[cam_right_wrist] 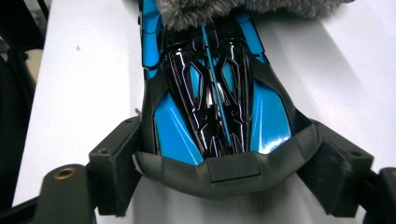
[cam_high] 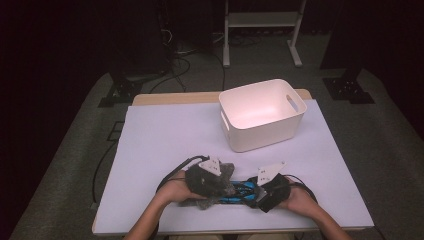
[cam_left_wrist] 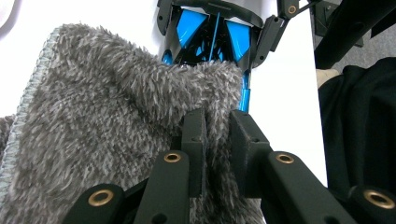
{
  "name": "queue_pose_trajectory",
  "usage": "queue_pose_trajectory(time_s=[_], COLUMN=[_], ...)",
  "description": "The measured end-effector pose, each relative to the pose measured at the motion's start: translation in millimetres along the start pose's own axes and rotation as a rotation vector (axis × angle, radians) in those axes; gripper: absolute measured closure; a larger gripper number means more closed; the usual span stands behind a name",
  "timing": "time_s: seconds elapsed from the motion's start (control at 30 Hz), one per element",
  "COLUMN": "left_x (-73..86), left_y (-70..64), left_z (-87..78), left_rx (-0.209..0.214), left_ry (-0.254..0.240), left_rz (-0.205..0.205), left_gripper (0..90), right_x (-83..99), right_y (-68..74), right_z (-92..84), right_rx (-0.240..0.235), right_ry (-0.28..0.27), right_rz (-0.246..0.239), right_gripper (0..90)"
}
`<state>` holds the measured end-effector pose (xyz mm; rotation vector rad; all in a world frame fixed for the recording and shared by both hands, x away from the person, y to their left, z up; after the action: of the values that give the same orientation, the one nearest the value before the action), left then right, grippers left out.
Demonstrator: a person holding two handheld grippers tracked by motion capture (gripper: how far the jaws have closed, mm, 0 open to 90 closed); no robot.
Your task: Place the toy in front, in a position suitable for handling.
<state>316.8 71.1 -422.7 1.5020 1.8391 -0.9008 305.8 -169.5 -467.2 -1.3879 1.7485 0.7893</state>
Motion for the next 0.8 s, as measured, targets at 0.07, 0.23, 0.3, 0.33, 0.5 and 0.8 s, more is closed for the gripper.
queue_pose_trajectory(time_s=[0.07, 0.23, 0.3, 0.33, 0.5, 0.8], left_x=[-2.3, -4.4, -4.8, -5.1, -6.9, -7.9], left_y=[-1.4, -0.4, -0.4, -0.7, -1.4, 0.2], left_z=[1.1, 3.3, 3.3, 3.5, 4.2, 3.9], left_rx=[-0.007, 0.005, 0.005, 0.003, -0.001, 0.008], left_ry=[0.017, 0.023, 0.027, 0.03, 0.045, 0.051], left_rz=[0.01, 0.009, 0.011, 0.012, 0.019, 0.02], left_gripper=[76.8, 76.8, 76.8, 76.9, 76.8, 76.8], right_x=[-2.9, -6.7, -8.8, -10.7, -23.4, -21.2], right_y=[-0.4, -3.3, -4.6, -5.5, -10.7, -27.1], right_z=[0.2, -7.8, -11.8, -14.1, -20.8, -9.9], right_rx=[-0.013, -0.029, -0.031, -0.032, -0.027, -0.058], right_ry=[0.02, 0.034, 0.024, 0.017, -0.002, 0.019], right_rz=[0.033, 0.097, 0.11, 0.113, 0.123, 0.212], right_gripper=[16.1, 16.1, 16.2, 16.2, 16.7, 23.9])
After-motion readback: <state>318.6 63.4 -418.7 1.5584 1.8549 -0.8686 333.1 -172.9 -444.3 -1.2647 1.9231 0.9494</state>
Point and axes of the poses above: each handheld gripper's, and its own axes: z roughly forward along the jaws, x roughly out of its underside, y roughly to its left, the point moved 1 cm from there along z, roughly forward along the jaws, and after that the axes turned 14 degrees about -y, right-handed, at the moved point
